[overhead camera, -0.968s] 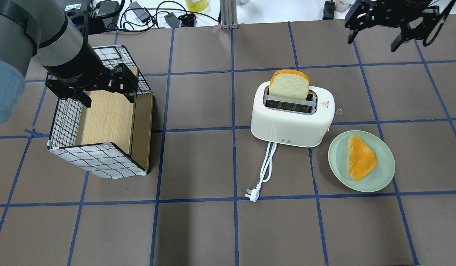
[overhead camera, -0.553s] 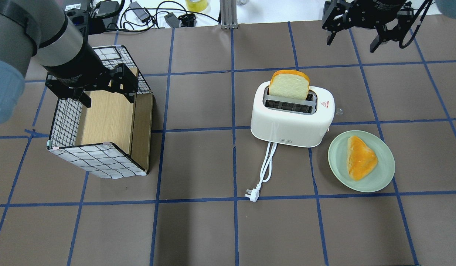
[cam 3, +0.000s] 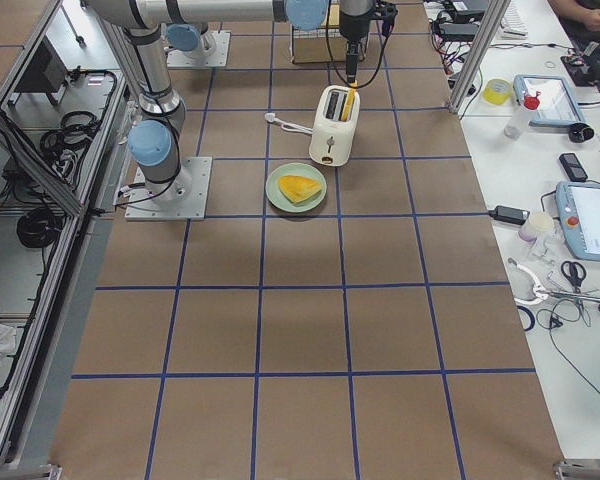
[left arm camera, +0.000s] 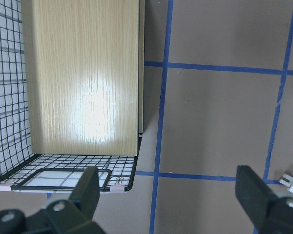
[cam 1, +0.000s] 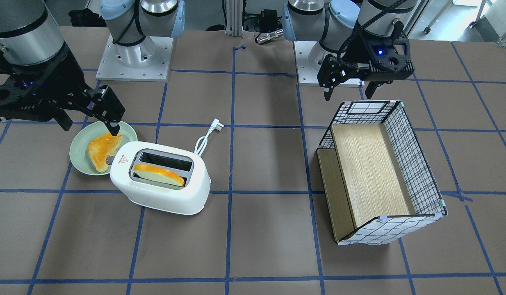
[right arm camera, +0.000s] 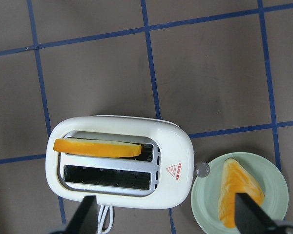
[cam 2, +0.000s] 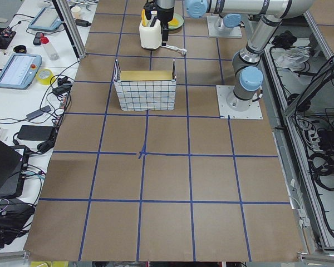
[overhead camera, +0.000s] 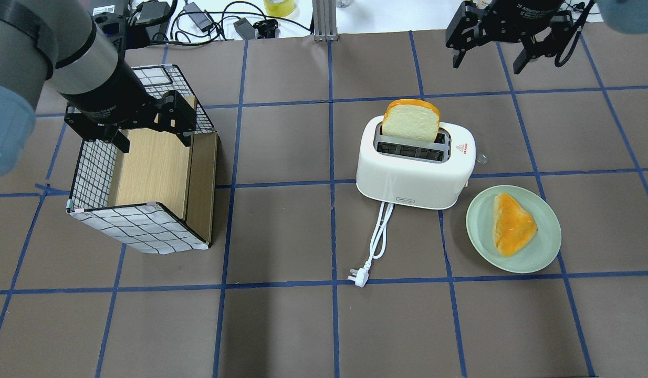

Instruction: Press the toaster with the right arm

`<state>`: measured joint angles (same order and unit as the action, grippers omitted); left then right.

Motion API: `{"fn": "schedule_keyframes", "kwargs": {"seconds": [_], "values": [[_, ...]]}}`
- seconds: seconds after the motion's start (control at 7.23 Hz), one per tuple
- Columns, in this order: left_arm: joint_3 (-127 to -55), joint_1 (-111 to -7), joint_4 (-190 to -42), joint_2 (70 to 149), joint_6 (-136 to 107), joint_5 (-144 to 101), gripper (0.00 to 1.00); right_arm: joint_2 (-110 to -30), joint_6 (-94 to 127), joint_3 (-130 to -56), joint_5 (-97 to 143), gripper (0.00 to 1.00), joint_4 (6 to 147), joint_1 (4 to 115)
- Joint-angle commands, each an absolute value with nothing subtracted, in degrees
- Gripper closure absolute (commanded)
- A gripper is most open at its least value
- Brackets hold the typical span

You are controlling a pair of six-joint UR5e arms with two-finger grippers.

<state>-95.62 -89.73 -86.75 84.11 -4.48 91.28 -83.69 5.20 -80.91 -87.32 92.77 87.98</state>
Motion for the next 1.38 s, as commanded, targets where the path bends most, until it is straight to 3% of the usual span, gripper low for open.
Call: {"fn": "schedule_keyframes", "kwargs": {"seconds": [0.0, 1.24], "values": [[-95.6, -89.7, -86.7, 84.1, -4.5, 91.3, 0.0, -83.8, 3.3, -81.3, -87.4, 0.0, 92.5, 88.8], [-95.6, -89.7, -86.7, 84.1, -4.5, 91.3, 0.0, -83.4, -1.1, -81.2, -89.6, 0.0, 92.1, 87.2]]}}
